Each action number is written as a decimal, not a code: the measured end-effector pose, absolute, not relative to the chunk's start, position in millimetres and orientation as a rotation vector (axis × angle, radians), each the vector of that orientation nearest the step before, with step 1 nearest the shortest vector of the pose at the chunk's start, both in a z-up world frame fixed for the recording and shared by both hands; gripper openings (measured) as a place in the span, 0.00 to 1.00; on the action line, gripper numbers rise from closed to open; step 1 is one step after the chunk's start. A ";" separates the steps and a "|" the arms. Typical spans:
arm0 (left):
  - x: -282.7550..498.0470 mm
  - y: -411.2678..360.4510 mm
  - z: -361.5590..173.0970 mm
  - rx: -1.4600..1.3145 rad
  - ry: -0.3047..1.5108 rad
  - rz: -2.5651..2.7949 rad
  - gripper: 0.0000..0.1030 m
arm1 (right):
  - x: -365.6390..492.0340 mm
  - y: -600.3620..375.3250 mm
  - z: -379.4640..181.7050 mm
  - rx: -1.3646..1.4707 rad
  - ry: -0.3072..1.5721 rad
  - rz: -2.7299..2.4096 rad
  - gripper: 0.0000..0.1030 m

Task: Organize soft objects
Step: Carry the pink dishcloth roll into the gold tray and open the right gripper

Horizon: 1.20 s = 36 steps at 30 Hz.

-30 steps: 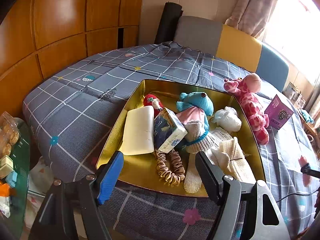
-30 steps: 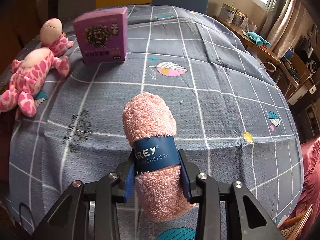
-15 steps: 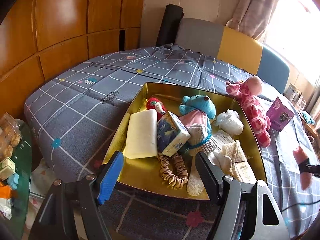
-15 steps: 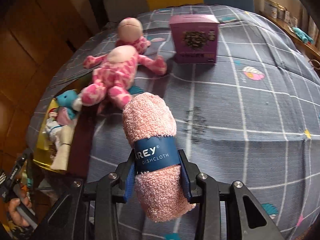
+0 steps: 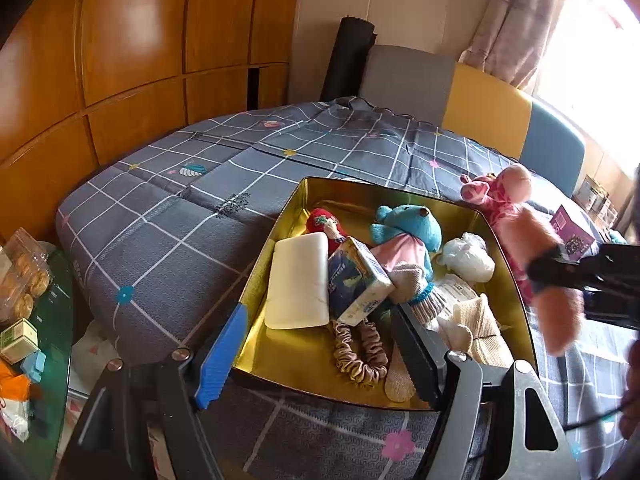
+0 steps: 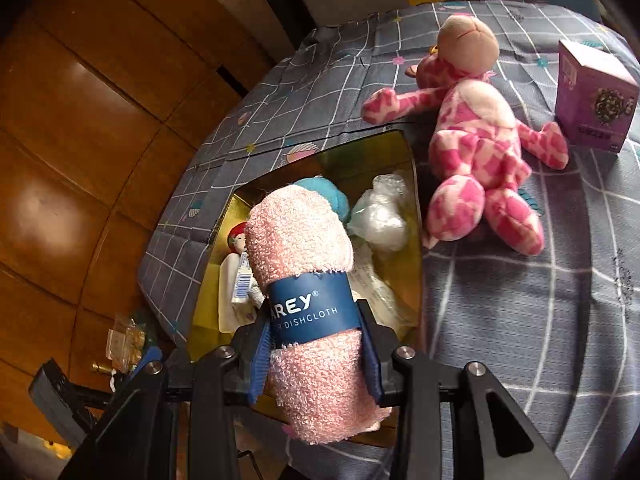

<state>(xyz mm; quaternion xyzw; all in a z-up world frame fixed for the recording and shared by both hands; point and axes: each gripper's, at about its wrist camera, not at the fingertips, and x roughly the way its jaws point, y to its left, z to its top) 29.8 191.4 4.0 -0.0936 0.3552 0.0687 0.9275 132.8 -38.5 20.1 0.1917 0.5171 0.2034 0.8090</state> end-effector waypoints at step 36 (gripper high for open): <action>31.2 200.5 4.2 -0.194 0.727 0.165 0.73 | 132.9 9.8 -12.6 0.208 1.127 0.446 0.39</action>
